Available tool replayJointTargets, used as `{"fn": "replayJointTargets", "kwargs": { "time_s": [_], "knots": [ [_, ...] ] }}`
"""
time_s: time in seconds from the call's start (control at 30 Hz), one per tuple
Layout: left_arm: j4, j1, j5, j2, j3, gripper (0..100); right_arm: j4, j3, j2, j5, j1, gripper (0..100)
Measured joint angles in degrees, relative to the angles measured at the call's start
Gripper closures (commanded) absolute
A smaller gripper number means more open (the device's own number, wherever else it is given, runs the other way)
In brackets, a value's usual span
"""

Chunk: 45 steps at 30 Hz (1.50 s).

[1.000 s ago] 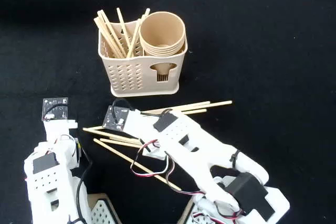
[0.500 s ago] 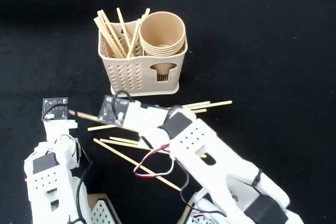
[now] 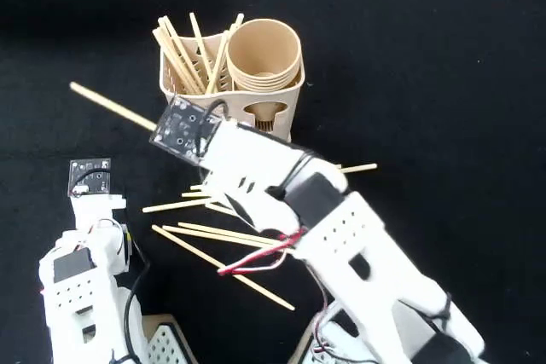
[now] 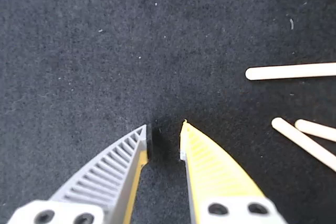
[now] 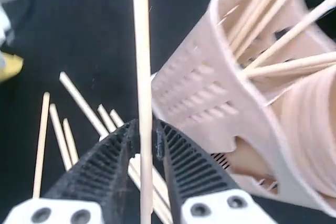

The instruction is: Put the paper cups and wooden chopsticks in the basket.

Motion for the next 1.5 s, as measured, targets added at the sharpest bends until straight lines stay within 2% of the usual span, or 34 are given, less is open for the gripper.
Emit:
{"fn": "replayJointTargets", "kwargs": {
  "time_s": [0.17, 0.33, 0.53, 0.73, 0.93, 1.17, 1.5],
  "knots": [
    [0.0, 0.0, 0.0, 0.0, 0.0, 88, 0.0, -4.1, -2.7, -3.0, 0.9, 98.6],
    [0.0, 0.0, 0.0, 0.0, 0.0, 88, -0.7, -13.8, -4.5, -11.5, 0.9, 98.5],
    [0.0, 0.0, 0.0, 0.0, 0.0, 88, -14.4, -19.1, -5.1, -20.9, 2.0, 98.5],
    [0.0, 0.0, 0.0, 0.0, 0.0, 88, -36.4, -13.6, -1.1, -21.4, 2.4, 98.5],
    [0.0, 0.0, 0.0, 0.0, 0.0, 88, -49.9, -13.1, 6.8, -21.4, 6.0, 98.5],
    [0.0, 0.0, 0.0, 0.0, 0.0, 88, -53.6, -11.3, 15.2, -21.4, 8.9, 98.5],
    [0.0, 0.0, 0.0, 0.0, 0.0, 88, -53.8, -3.7, 19.3, -21.7, 8.9, 98.6]
  ]
}}
